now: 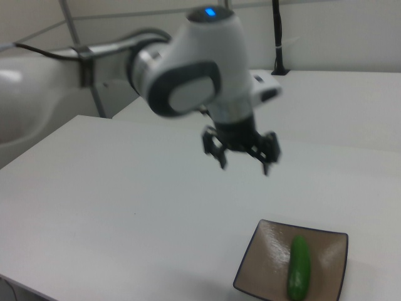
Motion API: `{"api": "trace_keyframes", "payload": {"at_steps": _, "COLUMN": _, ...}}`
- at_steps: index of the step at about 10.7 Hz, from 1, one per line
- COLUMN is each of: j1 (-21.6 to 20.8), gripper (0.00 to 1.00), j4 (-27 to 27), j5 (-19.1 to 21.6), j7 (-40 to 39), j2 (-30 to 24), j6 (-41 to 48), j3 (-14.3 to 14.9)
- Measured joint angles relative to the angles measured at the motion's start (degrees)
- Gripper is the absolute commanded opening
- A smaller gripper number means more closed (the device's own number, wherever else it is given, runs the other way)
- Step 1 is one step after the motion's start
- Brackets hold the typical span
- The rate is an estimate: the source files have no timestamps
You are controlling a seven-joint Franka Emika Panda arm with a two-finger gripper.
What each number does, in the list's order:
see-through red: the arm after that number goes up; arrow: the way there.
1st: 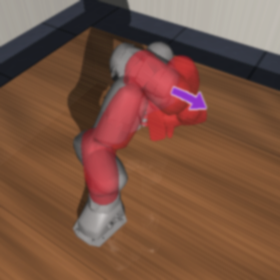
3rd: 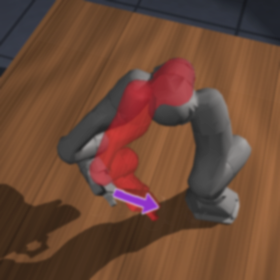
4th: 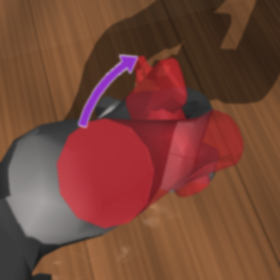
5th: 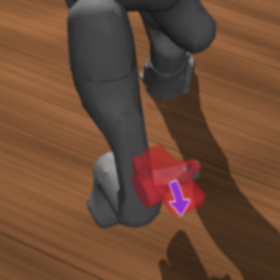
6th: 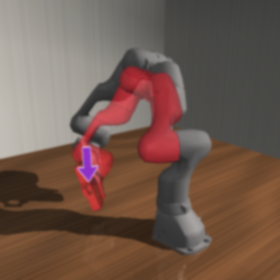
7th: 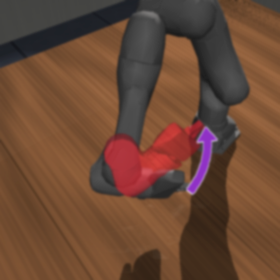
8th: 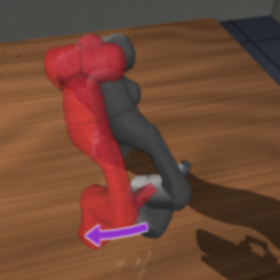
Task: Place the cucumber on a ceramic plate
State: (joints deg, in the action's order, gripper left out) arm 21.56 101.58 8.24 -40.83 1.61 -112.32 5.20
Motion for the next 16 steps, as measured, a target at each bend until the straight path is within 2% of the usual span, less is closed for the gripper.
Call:
{"api": "trace_keyframes", "payload": {"at_steps": 3, "j1": -6.5, "gripper": 1.0, "j4": -3.9, "j5": -0.2, "j7": 10.9, "j2": -4.9, "j6": 10.7, "j3": 1.6}}
{"api": "trace_keyframes", "payload": {"at_steps": 5, "j1": -12.0, "gripper": 1.0, "j4": -4.9, "j5": -2.0, "j7": 20.5, "j2": -7.4, "j6": 15.9, "j3": 1.7}}
{"api": "trace_keyframes", "payload": {"at_steps": 7, "j1": -18.8, "gripper": 1.0, "j4": -4.9, "j5": -3.4, "j7": 30.6, "j2": -8.4, "j6": 17.4, "j3": 1.7}}
{"api": "trace_keyframes", "payload": {"at_steps": 9, "j1": -23.6, "gripper": 1.0, "j4": -4.8, "j5": -4.0, "j7": 36.1, "j2": -8.4, "j6": 17.5, "j3": 1.2}}
{"api": "trace_keyframes", "payload": {"at_steps": 13, "j1": -25.0, "gripper": 1.0, "j4": -3.6, "j5": -4.1, "j7": 39.1, "j2": -7.6, "j6": 17.5, "j3": -4.6}}
{"api": "trace_keyframes", "payload": {"at_steps": 16, "j1": -24.9, "gripper": 1.0, "j4": -3.2, "j5": -4.1, "j7": 39.1, "j2": -5.2, "j6": 13.0, "j3": -5.3}}
